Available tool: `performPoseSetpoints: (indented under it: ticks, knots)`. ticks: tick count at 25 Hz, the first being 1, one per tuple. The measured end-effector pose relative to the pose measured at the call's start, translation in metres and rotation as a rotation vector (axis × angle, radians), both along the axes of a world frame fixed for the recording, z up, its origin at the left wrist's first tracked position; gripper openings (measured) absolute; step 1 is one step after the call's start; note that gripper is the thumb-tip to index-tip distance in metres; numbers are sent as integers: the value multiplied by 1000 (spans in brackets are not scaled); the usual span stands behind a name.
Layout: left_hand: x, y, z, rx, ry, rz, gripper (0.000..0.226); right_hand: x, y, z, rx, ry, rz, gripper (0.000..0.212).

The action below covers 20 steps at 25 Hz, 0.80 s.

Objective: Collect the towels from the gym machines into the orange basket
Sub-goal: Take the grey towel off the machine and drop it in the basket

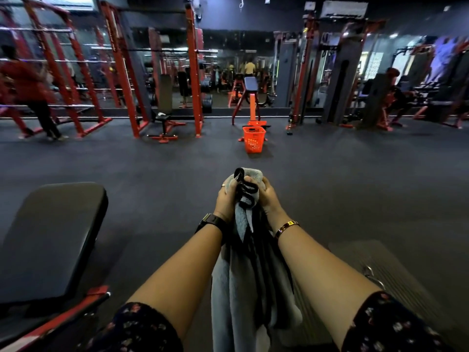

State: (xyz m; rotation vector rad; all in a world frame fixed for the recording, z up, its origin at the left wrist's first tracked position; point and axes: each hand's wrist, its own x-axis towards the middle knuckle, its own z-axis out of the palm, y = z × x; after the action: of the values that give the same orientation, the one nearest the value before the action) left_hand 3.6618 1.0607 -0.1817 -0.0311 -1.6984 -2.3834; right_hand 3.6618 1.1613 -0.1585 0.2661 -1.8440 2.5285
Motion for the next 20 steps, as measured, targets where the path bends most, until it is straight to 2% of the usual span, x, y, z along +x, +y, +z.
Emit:
performPoseSetpoints:
  ticks: [4,8,12,15,18,20]
  knots:
    - [-52,-11,-2,50,-10,19,51,-57,-12,-2,-18,-12,70,29]
    - [-104,-34,-5,39,4,36,42,-110,-36,-5,-26,-14,81,8]
    - [-173,-71,-18,59,-40,73,18,-174,-72,-14,-28,-36,84,7]
    - [-231,-107,-27,66,-52,53,19,-228,-109,-20,-23,-43,69,6]
    - [-294,-152,-28,67,-58,58,46,-289,-153,-19,-24,-52,66,5]
    - [-342,-185,-28,60,-59,80,40,-333,-184,-15,-18,-44,61,7]
